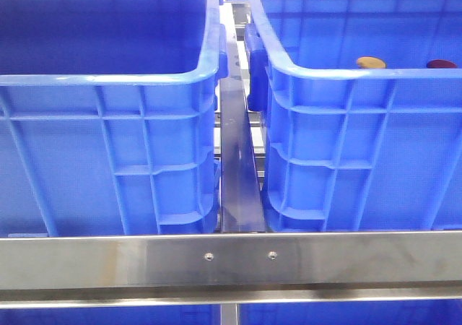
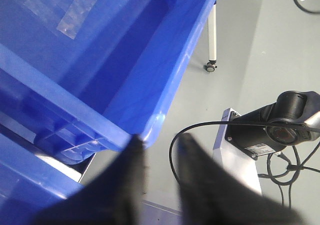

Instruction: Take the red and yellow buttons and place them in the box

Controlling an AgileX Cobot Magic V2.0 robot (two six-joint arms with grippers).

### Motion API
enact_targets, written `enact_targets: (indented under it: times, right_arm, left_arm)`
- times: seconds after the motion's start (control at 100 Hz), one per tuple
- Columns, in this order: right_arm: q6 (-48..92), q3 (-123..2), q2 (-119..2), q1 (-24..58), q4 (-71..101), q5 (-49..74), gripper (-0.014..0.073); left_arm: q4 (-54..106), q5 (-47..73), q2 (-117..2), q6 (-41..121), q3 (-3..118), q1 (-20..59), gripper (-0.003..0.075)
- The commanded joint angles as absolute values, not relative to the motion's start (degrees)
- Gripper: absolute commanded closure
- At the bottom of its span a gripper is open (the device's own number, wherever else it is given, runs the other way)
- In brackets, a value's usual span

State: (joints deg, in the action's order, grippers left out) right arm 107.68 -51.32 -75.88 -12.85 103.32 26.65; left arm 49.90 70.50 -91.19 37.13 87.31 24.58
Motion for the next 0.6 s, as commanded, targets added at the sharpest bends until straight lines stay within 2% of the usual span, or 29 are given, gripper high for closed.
enact_targets:
  times: [0.0, 0.34, 0.48, 0.59]
  right_arm:
    - [107.3, -50.5, -71.1, -13.1, 109.9, 31.2, 0.0614]
    - [107.3, -40.6, -59.5, -13.1, 109.9, 34.0, 0.0614]
    - [107.3, -37.1, -54.7, -13.1, 109.9, 33.4, 0.0614]
    - [107.3, -34.8, -51.3, -13.1, 109.9, 33.4, 0.0614]
  left_arm:
    - [53.5, 71.3, -88.8, 36.7, 89.0, 25.0, 0.0740]
    - [53.4, 71.1, -86.5, 36.7, 87.8, 25.0, 0.0740]
    - [52.3, 66.2, -81.9, 36.7, 83.8, 25.0, 0.0740]
    - [52.2, 57.9, -77.2, 36.7, 78.8, 25.0, 0.0740]
